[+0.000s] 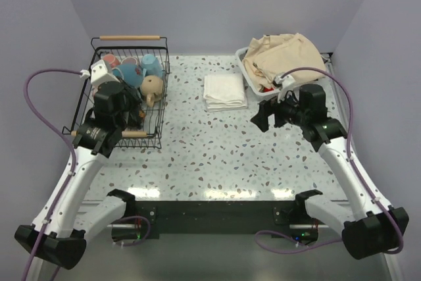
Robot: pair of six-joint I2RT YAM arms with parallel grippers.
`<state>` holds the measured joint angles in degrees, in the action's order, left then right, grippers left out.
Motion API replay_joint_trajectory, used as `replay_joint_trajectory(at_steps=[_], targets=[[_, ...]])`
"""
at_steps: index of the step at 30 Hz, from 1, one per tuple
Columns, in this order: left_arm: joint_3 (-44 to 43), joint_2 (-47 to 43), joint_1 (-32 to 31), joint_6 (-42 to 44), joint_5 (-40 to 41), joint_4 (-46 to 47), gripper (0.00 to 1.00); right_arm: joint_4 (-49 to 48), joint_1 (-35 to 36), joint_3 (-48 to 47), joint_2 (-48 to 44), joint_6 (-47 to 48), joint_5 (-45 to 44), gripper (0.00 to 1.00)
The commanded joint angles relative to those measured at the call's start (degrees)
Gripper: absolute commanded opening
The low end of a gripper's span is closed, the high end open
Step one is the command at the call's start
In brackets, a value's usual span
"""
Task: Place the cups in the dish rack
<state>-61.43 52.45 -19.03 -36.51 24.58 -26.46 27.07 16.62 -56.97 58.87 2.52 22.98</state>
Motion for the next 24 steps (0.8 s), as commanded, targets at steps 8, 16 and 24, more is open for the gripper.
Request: replay_joint_trajectory(at_steps=[8,16,24], targets=[[-10.38,8.28,11.11,-10.33,15.06,-13.26,0.0,-9.76,-9.68,7.23,-5.08,-6.3,6.46,0.99],[-10.73,15.84,19.02,-15.69,12.42,-19.77,0.0,-9.41,-9.59,7.84,-7.72,-5.51,3.56,0.99],[-11.34,21.2,22.71,-16.75,9.52,-20.82,0.0,-8.96,-9.59,7.66,-7.72,-5.34,3.21,0.99]])
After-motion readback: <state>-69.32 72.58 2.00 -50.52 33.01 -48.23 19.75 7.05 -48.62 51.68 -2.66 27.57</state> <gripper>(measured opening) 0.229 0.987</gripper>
